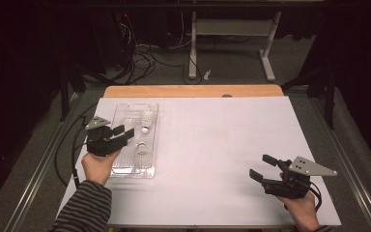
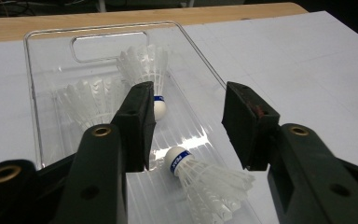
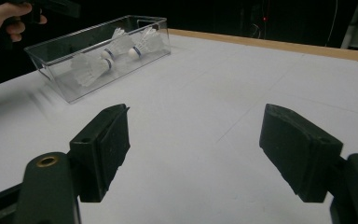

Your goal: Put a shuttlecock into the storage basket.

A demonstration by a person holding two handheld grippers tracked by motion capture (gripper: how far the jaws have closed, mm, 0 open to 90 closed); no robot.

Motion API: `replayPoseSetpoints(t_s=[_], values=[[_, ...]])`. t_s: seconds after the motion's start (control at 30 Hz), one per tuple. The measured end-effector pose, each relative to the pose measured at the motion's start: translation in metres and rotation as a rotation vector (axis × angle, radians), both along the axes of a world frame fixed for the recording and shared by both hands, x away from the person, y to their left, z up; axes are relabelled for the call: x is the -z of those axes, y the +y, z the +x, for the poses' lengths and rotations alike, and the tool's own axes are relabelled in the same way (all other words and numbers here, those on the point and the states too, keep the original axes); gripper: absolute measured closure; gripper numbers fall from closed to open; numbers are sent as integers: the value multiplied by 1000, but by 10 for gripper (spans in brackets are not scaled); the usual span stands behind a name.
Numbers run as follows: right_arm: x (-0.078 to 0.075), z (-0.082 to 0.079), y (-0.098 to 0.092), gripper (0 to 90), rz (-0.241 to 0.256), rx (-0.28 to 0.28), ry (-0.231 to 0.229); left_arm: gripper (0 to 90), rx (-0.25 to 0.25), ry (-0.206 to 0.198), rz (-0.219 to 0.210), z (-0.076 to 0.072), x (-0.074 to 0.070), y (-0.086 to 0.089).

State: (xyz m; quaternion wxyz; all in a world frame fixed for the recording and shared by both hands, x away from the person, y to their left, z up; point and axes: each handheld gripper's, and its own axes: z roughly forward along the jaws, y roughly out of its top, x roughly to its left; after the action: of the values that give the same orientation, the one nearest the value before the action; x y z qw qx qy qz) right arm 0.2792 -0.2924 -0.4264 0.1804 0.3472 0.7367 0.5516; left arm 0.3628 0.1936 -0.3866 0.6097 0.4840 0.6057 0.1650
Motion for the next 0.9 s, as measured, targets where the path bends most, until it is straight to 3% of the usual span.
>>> replayPoseSetpoints(t_s=[0.9], values=[[0, 0, 0, 248, 0, 0, -1, 409, 50, -44, -6, -22, -10, -9]])
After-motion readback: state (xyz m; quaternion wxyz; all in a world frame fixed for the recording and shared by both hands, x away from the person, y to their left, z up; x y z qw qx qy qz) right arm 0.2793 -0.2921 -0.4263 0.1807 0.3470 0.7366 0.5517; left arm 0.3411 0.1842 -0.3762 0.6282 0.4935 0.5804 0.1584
